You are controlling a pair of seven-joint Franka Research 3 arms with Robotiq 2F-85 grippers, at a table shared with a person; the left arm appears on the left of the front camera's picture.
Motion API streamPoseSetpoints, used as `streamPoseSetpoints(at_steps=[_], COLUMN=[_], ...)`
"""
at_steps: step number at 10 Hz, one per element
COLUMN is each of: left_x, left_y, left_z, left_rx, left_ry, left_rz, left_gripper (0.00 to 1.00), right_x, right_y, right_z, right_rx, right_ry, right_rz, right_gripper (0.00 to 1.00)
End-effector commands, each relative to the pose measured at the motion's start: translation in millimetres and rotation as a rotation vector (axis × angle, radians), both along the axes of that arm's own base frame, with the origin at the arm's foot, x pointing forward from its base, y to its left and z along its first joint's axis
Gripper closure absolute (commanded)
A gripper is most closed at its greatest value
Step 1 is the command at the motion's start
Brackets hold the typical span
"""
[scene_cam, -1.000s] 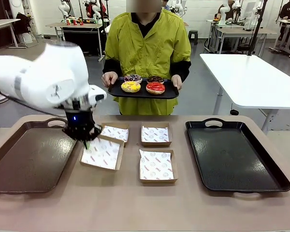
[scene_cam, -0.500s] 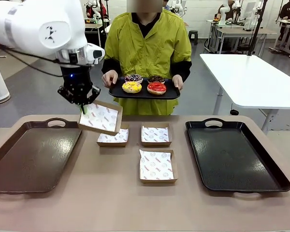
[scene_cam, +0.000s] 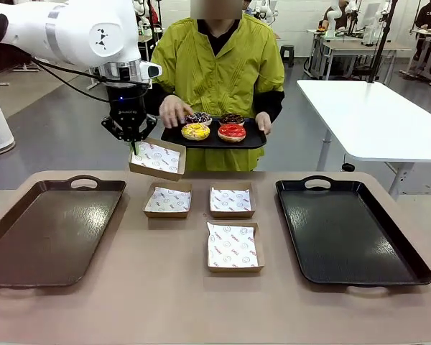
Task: Individually package the donuts and arrange them on the tray.
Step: Pick up one Paper togo box, then place the picked Paper togo box on the Handle tray while simultaneously picking up another Paper togo box from the table with the other hand.
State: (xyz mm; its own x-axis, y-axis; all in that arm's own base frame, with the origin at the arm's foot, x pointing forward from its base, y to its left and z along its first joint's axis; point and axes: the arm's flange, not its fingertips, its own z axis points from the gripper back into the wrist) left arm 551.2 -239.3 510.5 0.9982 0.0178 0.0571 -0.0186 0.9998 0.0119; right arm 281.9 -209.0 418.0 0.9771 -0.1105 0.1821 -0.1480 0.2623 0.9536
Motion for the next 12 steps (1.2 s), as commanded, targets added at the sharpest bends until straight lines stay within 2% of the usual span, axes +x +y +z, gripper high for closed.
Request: streamPoseSetpoints(at_steps=[1,12], left_x=[-6.5,-6.5], left_y=[2.0,2.0], left_z=[0.5,0.5], left_rx=[0.004,0.004], left_ry=[-0.001,-0.001], left_rz=[0.017,0.017], left_gripper=[1.0,1.0], right_x=[0.2,0.2], right_y=[-1.0,-1.0], right_z=[-0.1,-0.1], right_rx=[0.013,0.013], right_ry=[-0.01,-0.01], right_rz=[0.0,0.0], right_gripper=[0.0,0.0])
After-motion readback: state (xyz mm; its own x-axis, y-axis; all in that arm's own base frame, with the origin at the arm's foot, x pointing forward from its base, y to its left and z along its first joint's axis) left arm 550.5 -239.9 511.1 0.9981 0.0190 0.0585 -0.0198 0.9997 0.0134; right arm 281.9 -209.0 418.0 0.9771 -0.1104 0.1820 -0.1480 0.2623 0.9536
